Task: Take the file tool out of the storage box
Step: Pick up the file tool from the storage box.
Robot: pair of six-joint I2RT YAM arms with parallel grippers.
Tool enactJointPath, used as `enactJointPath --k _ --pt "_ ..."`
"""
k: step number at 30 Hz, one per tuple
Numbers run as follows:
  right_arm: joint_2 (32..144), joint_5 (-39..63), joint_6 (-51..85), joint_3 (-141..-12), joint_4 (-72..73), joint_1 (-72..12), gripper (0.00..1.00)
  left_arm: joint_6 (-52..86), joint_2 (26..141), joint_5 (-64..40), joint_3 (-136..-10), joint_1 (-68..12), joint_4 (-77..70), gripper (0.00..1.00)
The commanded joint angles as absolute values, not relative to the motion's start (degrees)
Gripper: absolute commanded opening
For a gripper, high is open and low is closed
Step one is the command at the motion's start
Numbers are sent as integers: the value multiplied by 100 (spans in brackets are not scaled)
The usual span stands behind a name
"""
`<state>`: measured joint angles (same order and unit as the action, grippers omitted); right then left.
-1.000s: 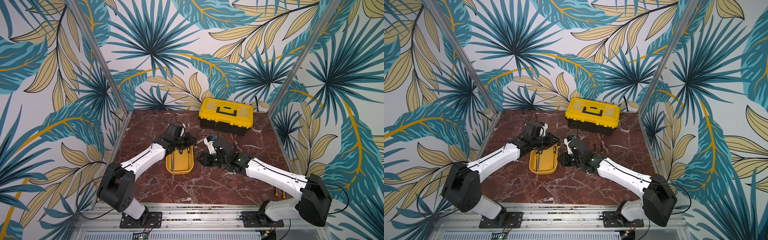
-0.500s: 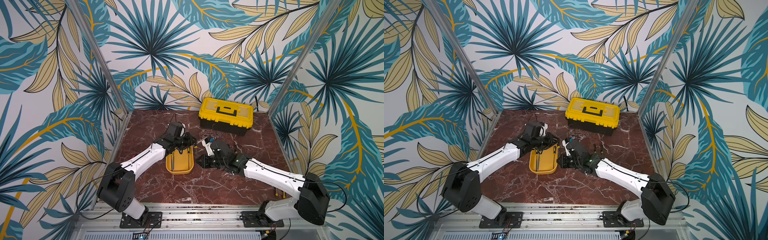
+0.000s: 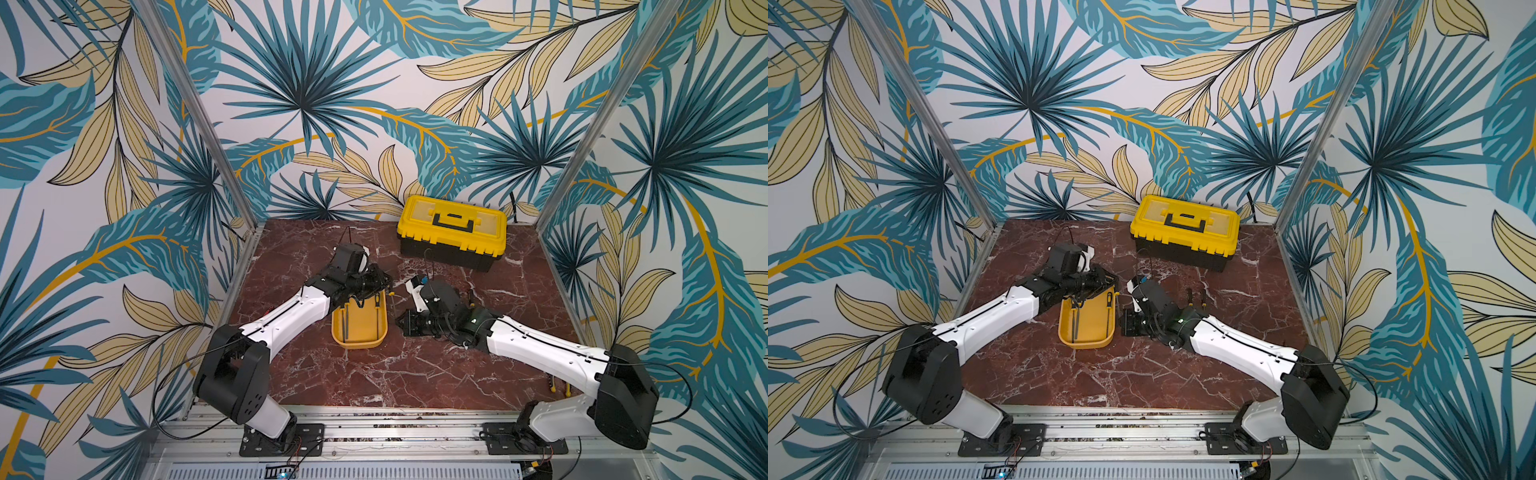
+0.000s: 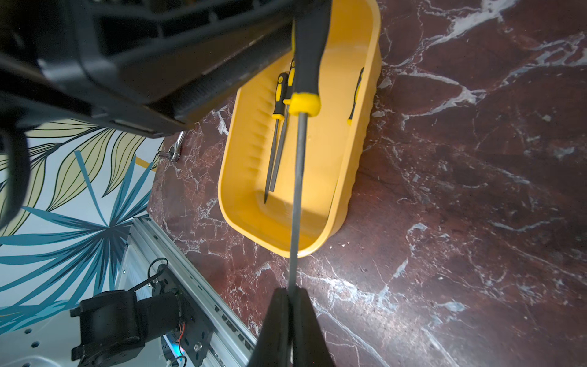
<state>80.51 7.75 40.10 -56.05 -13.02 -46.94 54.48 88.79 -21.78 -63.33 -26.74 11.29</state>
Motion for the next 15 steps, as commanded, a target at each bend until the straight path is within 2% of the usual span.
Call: enactJointPath --k 1,3,7,10,12,15 --pt "7982 737 3900 -5713 -1427 -4765 3 5396 8688 -2288 -6205 -2629 939 27" --pt "7948 598 3869 -5713 -1510 -4759 2 5359 8667 -2348 -6233 -2611 936 39" --pt "7868 102 3764 -5711 -1849 -4761 2 5201 8537 -2424 -6317 -2496 1025 74" --pt "7831 -477 3737 -5666 -2230 -4746 1 4961 8401 -2453 -6429 -2380 1252 92" --pt "7809 -850 3694 -5610 -2407 -4746 1 4680 8319 -2362 -6578 -2352 1532 100" --pt "7840 -1354 3611 -5506 -2613 -4704 2 4232 8273 -2161 -6784 -2349 2262 100"
